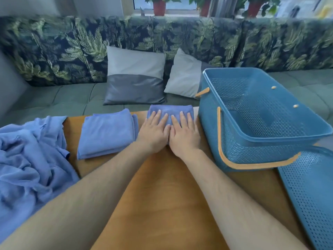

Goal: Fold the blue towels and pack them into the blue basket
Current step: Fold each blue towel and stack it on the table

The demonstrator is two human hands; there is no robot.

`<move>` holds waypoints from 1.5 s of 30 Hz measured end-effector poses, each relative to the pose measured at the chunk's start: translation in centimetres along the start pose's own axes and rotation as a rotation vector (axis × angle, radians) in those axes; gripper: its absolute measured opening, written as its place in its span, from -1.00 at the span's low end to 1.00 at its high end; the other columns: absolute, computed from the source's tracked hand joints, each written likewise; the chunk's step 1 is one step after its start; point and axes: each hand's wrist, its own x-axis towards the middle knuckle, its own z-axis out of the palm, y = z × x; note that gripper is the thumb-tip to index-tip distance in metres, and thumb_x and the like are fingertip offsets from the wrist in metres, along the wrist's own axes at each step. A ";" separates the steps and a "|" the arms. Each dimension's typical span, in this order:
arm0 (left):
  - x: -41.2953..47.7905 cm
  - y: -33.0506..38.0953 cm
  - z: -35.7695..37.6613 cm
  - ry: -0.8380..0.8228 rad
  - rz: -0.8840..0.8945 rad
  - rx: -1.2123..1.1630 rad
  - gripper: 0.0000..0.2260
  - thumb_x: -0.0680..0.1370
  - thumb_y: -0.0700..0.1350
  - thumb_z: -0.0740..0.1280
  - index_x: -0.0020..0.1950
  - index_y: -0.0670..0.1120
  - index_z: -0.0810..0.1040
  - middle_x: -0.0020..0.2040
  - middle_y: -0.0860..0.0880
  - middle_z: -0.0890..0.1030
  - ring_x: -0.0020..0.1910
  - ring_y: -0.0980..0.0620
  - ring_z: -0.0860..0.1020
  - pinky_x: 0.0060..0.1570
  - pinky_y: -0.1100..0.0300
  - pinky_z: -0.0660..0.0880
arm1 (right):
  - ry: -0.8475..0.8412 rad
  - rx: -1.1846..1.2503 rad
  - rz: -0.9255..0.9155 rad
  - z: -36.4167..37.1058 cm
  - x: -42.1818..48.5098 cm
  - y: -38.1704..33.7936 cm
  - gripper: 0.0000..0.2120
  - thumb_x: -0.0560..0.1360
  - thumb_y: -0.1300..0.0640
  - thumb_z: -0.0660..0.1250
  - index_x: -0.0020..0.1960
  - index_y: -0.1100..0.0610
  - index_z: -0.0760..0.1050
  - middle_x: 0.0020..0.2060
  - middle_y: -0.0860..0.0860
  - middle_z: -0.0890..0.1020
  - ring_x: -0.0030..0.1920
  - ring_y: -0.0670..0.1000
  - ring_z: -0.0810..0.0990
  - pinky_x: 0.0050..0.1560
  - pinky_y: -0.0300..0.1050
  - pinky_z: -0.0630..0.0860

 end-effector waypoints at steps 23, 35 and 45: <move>-21.0 -6.8 -11.7 0.453 -0.232 0.204 -0.53 0.60 0.05 -0.02 0.29 -0.03 0.58 0.48 -0.06 0.45 0.54 -0.06 0.31 0.53 -0.08 -0.08 | 0.054 0.287 -0.517 -6.1 -12.3 -16.6 -0.60 0.65 0.00 0.04 0.37 0.09 0.48 0.27 0.05 0.56 0.41 0.18 0.41 0.36 0.08 0.35; -31.0 -19.8 -18.4 0.228 -0.596 0.443 -0.72 0.58 0.03 0.24 0.21 -0.04 0.56 0.21 -0.05 0.57 0.22 -0.14 0.50 0.16 -0.04 0.36 | -0.131 0.206 -0.672 -3.9 -15.0 -31.7 -0.51 0.59 -0.11 0.29 0.44 0.08 0.39 0.32 0.12 0.51 0.34 0.22 0.44 0.29 0.07 0.34; -30.2 -19.6 -17.6 0.336 -0.508 0.254 -0.44 0.53 0.01 0.34 0.53 0.09 0.30 0.19 -0.07 0.47 0.18 -0.14 0.47 0.16 -0.01 0.35 | -0.124 0.714 -0.518 -2.7 -15.2 -30.0 -0.91 0.67 0.13 0.15 0.00 0.08 0.39 -0.09 -0.02 0.52 -0.01 0.12 0.51 0.08 0.14 0.48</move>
